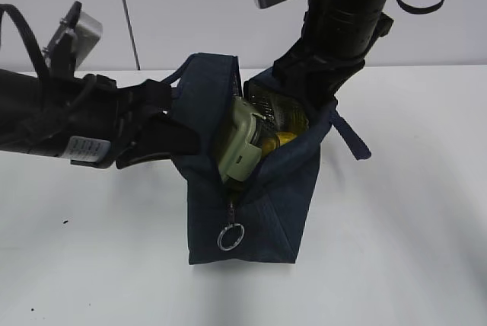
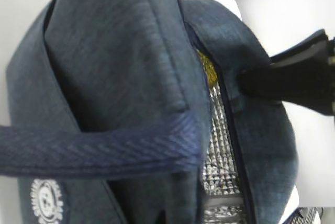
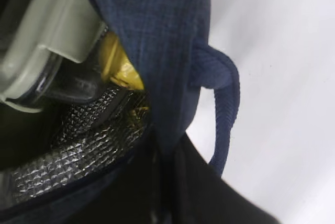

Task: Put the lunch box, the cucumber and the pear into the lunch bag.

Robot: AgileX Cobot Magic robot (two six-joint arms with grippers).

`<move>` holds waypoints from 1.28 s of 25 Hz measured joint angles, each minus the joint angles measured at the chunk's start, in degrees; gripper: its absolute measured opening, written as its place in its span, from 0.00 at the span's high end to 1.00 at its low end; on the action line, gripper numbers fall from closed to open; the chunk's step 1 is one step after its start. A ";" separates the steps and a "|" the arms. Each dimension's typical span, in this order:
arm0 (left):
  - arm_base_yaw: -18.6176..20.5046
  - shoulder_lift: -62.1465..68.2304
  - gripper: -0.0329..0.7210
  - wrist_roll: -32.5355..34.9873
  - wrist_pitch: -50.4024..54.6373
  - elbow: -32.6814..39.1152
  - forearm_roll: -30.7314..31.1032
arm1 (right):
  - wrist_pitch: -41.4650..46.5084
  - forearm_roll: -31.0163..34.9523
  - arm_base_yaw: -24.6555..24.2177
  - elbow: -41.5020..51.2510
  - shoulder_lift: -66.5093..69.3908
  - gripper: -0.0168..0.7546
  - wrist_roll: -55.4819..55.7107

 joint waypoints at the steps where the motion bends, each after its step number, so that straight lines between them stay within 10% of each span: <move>1: -0.44 0.79 0.98 0.04 0.12 -0.01 -0.42 | 0.00 0.00 0.00 0.43 0.00 0.97 0.00; 10: -1.29 6.18 0.98 1.65 0.64 -0.01 -6.47 | -2.10 0.12 0.00 1.23 0.00 0.93 0.11; 19: -1.29 6.64 0.98 2.33 0.34 -0.01 -7.63 | -4.25 0.73 0.00 1.23 0.00 0.31 0.11; 32: -1.29 6.64 0.97 3.49 0.73 -0.01 -7.69 | -1.62 -0.85 0.00 0.64 -4.79 0.28 0.39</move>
